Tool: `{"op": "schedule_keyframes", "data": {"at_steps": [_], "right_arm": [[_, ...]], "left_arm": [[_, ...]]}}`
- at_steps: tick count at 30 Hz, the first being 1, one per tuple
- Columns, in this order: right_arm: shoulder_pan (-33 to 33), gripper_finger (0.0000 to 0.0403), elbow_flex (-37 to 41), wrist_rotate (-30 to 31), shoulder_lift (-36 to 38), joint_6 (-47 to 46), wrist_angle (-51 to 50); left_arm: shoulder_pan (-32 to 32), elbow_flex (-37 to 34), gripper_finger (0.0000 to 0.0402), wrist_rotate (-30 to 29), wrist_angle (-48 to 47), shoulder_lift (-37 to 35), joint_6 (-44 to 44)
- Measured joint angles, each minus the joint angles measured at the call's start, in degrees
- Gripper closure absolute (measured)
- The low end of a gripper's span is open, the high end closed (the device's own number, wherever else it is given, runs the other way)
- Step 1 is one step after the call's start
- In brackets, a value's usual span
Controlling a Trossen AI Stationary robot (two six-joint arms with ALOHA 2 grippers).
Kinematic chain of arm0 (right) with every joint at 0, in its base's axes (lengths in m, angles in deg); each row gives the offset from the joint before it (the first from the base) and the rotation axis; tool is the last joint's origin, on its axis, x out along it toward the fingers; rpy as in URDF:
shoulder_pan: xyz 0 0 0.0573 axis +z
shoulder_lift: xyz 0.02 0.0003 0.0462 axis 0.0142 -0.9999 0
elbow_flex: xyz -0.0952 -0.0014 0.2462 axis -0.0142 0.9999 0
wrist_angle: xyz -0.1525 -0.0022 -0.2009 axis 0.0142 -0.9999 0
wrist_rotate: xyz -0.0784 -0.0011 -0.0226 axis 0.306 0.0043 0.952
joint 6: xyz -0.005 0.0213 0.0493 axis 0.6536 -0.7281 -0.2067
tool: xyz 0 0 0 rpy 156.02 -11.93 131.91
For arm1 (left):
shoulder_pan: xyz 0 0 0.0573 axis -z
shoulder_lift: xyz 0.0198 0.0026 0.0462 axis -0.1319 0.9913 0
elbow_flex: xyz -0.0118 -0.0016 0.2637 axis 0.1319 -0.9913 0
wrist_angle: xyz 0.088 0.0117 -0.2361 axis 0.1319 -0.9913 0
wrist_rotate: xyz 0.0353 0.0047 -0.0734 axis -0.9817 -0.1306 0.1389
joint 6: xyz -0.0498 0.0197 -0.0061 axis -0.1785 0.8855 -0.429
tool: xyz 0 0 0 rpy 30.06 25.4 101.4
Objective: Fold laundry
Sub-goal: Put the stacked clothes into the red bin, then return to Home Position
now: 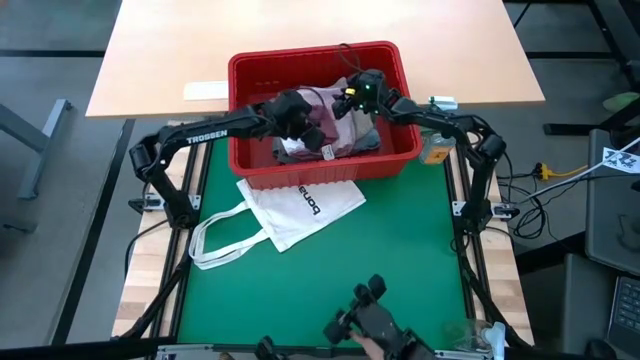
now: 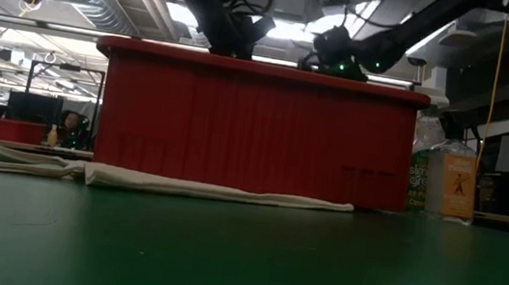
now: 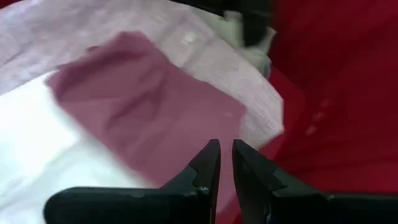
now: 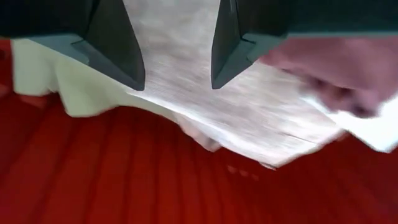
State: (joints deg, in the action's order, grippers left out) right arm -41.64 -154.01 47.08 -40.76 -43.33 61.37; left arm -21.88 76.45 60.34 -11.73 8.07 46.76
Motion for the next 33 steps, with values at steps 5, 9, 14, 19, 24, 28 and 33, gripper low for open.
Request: {"op": "schedule_keyframes", "data": {"at_steps": [5, 9, 14, 19, 24, 28, 33], "right_arm": [[-2.47, 0.0217, 0.0, -0.01, -3.17, 0.0, 0.04], [-3.66, 0.0217, 0.0, -0.17, -5.09, -0.09, 0.07], [-3.86, 0.0217, 0.05, -1.18, -3.87, -0.11, -0.97], [-3.86, 0.0217, 0.02, -4.28, 2.91, -0.11, -2.64], [-3.84, 0.0217, 0.02, -7.71, 11.83, -0.09, -7.32], [-3.84, 0.0217, 0.02, -9.92, 20.3, 0.27, -11.29], [-3.82, 0.0217, 0.02, -11.49, 30.9, 3.46, -18.71]], "left_arm": [[2.8, 0.02, 0.0363, -5.24, -4.01, 1.11, 1.64], [3.79, 0.0, 0.0363, -8.52, -5.58, 2.4, 1.69], [3.87, 0.0, 0.0363, -8.48, -3.78, 1.85, 3.14], [3.87, 0.01, 0.0363, -7.78, -3.5, -3.17, 3.29], [4.08, 0.02, 0.0363, -6.93, -3.91, -10.14, 7.37], [5.19, 0.02, 0.0363, -7.01, -4.68, -16.91, 12.99], [7.48, 0.11, 0.0363, -7.02, -8.08, -25.49, 16.75]]}}
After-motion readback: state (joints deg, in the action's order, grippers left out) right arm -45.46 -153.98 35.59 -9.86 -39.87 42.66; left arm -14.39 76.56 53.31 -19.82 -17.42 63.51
